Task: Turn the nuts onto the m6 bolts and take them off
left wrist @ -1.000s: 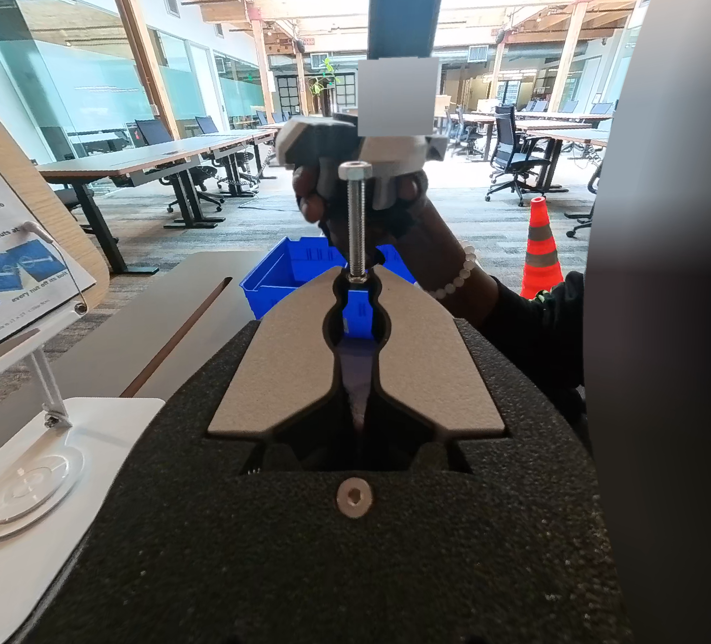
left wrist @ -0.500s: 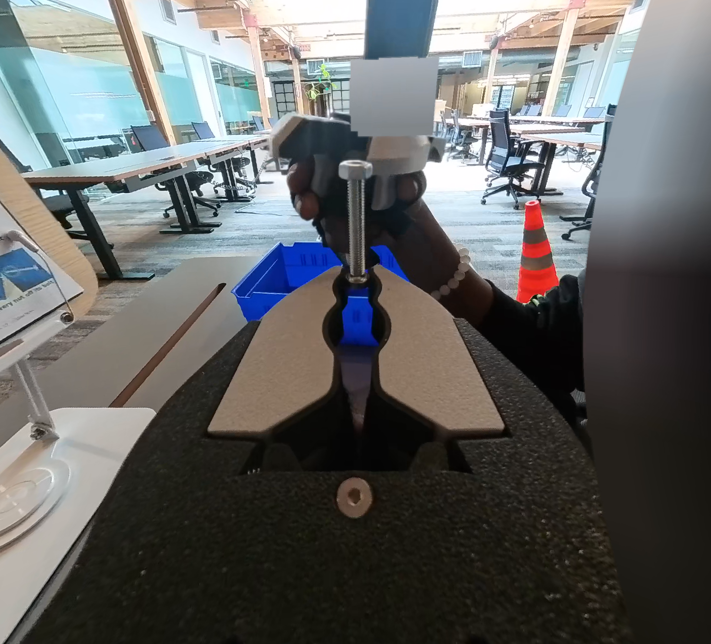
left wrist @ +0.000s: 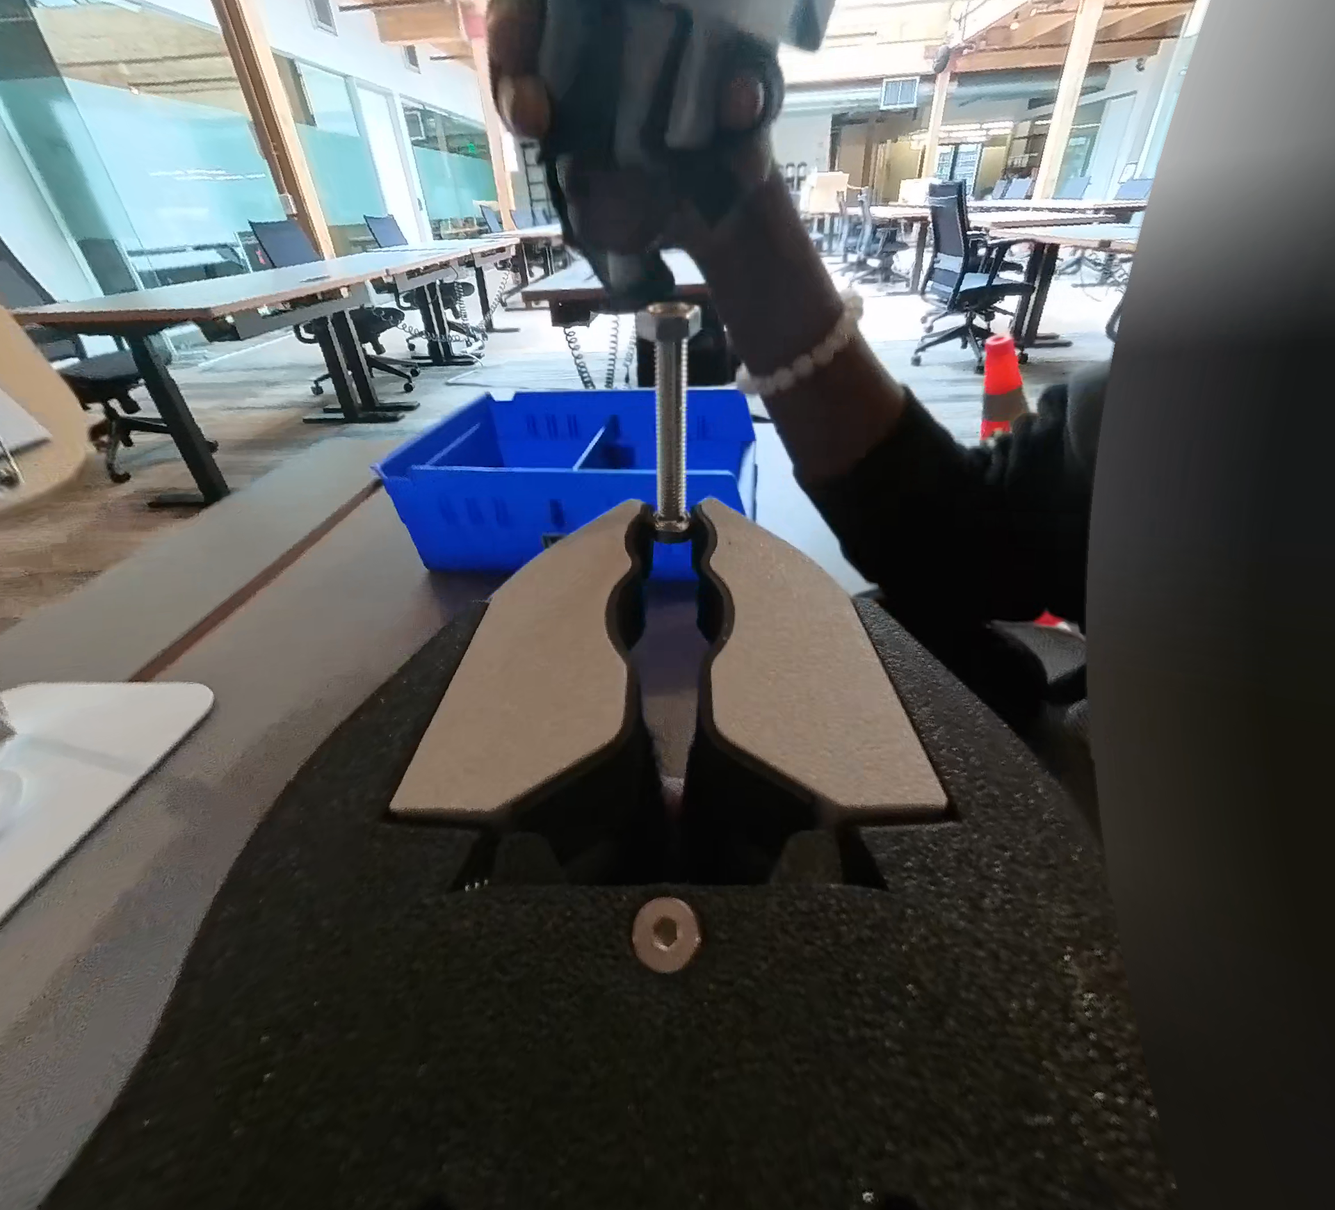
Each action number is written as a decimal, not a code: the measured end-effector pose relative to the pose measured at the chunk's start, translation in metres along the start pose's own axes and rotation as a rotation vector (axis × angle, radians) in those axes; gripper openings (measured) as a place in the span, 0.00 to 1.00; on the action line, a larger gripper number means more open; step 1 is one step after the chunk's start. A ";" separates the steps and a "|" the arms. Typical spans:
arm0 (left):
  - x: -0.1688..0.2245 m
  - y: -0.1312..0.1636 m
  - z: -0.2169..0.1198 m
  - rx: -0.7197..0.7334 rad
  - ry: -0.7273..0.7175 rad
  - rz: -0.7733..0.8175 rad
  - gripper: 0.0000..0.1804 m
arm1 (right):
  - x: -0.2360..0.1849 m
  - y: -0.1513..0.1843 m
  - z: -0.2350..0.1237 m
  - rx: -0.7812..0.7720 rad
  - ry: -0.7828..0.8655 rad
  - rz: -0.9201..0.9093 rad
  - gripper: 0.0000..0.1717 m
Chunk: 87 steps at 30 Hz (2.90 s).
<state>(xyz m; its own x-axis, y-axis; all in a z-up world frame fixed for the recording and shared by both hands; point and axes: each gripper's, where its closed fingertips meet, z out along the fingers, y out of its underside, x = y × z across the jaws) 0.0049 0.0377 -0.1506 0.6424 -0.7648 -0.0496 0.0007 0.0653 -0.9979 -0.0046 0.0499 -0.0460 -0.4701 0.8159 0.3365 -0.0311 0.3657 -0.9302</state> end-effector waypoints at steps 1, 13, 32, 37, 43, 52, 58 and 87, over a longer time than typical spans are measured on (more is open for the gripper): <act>0.004 0.007 -0.003 -0.004 0.006 -0.005 0.05 | -0.006 0.004 0.001 -0.051 -0.028 -0.016 0.20; 0.050 0.065 -0.010 0.007 0.163 -0.047 0.05 | -0.092 0.068 0.012 -0.793 -0.574 -0.371 0.21; 0.064 0.087 -0.002 0.043 0.218 -0.087 0.05 | -0.119 0.110 0.034 -0.954 -0.929 -0.571 0.11; 0.066 0.087 -0.002 0.041 0.230 -0.088 0.05 | -0.119 0.114 0.038 -0.935 -0.946 -0.574 0.11; 0.066 0.087 -0.003 0.042 0.239 -0.094 0.05 | -0.121 0.120 0.039 -0.928 -0.973 -0.562 0.07; 0.069 0.085 -0.005 0.052 0.279 -0.113 0.05 | -0.122 0.118 0.039 -0.892 -0.978 -0.592 0.06; 0.081 0.082 -0.010 0.064 0.446 -0.177 0.05 | -0.129 0.107 0.043 -0.795 -1.010 -0.687 0.06; 0.059 0.084 0.001 0.075 0.208 -0.136 0.05 | -0.039 0.279 -0.253 -1.195 0.024 0.330 0.06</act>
<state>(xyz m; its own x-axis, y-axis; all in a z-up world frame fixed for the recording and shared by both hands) 0.0438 -0.0013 -0.2372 0.4607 -0.8849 0.0690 0.1379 -0.0054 -0.9904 0.2280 0.2336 -0.2820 -0.2862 0.9499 0.1260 0.9150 0.3099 -0.2584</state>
